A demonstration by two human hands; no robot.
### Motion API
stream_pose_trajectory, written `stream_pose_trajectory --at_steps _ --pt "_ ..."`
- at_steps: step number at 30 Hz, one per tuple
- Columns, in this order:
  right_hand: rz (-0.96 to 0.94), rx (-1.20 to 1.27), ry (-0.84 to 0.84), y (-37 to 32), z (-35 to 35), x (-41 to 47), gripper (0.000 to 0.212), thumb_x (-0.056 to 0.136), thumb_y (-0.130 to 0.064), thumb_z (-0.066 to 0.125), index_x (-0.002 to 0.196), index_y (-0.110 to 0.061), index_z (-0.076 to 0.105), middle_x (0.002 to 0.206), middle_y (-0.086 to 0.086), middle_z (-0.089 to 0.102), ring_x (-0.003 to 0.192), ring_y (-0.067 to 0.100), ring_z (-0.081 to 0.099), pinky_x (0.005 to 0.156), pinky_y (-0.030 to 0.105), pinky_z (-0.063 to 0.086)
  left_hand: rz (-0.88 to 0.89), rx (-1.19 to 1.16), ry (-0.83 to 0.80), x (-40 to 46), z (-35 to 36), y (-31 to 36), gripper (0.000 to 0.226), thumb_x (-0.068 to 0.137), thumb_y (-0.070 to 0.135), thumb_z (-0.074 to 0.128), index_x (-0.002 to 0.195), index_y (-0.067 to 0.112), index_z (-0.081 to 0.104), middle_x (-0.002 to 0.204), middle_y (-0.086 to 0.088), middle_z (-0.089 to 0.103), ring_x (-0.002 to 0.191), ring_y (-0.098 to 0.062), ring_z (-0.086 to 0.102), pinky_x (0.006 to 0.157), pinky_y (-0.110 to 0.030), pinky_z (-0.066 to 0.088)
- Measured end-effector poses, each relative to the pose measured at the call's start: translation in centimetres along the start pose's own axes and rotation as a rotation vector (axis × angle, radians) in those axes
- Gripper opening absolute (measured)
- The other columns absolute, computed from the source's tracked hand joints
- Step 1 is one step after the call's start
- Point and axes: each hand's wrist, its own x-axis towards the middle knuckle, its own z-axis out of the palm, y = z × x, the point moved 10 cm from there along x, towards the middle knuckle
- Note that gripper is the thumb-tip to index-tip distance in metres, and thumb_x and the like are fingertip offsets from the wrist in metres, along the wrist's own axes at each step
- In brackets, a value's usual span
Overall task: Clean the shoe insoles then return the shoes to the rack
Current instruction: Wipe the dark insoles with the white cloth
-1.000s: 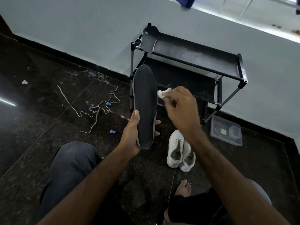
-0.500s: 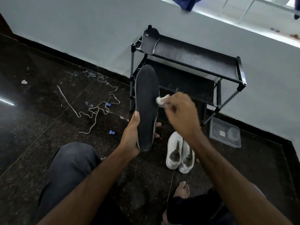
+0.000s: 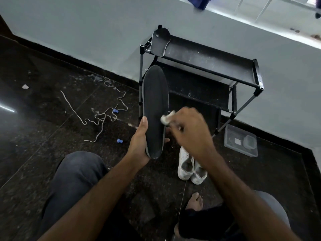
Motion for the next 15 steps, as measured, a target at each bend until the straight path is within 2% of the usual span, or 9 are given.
stream_pose_trajectory --at_steps 2,6,8,10,13,15 --pt "-0.111 -0.025 -0.107 -2.7 2.8 -2.8 0.017 0.089 -0.017 0.065 0.104 -0.022 0.072 0.097 -0.003 0.061 0.089 0.017 0.053 0.076 0.034 0.043 -0.051 -0.068 0.028 -0.1 -0.4 -0.4 0.063 0.104 0.053 0.034 0.138 0.006 0.057 0.129 -0.018 0.068 0.114 -0.029 0.068 0.094 -0.041 0.056" --pt "-0.022 0.092 -0.082 -2.6 4.9 -5.9 0.017 0.089 -0.012 0.065 0.104 -0.018 0.071 0.096 -0.004 0.060 0.085 0.017 0.053 0.069 0.041 0.049 -0.029 -0.058 0.007 -0.2 -0.7 0.0 0.068 0.103 0.058 0.030 0.134 0.005 0.059 0.110 -0.022 0.072 0.092 -0.030 0.070 0.085 -0.041 0.060" --pt "-0.056 0.181 -0.107 -3.7 5.1 -7.2 0.018 0.089 -0.013 0.064 0.104 -0.019 0.072 0.095 -0.006 0.059 0.084 0.015 0.052 0.069 0.039 0.047 0.000 -0.063 -0.001 -0.1 -0.9 0.3 0.067 0.102 0.059 0.031 0.133 0.006 0.060 0.110 -0.022 0.072 0.089 -0.030 0.070 0.087 -0.042 0.058" --pt "-0.114 0.164 -0.133 -4.4 4.9 -7.7 0.018 0.090 -0.014 0.062 0.104 -0.020 0.072 0.095 -0.006 0.059 0.084 0.015 0.052 0.069 0.039 0.046 0.013 -0.062 -0.008 -0.1 -0.7 0.4 0.066 0.102 0.059 0.030 0.131 0.009 0.062 0.110 -0.018 0.073 0.087 -0.028 0.070 0.085 -0.042 0.057" --pt "0.002 0.124 -0.005 -1.7 3.7 -6.5 0.013 0.090 -0.014 0.065 0.098 -0.019 0.074 0.092 -0.006 0.060 0.081 0.016 0.051 0.067 0.042 0.046 0.026 -0.082 -0.043 0.0 0.1 0.3 0.066 0.103 0.058 0.027 0.134 0.011 0.059 0.118 -0.008 0.074 0.090 -0.021 0.071 0.086 -0.042 0.055" --pt "0.015 0.154 -0.002 -2.2 3.8 -6.6 0.015 0.089 -0.013 0.064 0.100 -0.017 0.074 0.093 -0.005 0.060 0.083 0.015 0.051 0.068 0.041 0.048 0.032 -0.084 -0.039 0.1 -0.1 0.2 0.065 0.103 0.058 0.027 0.131 0.011 0.061 0.117 -0.006 0.074 0.090 -0.021 0.071 0.087 -0.043 0.054"
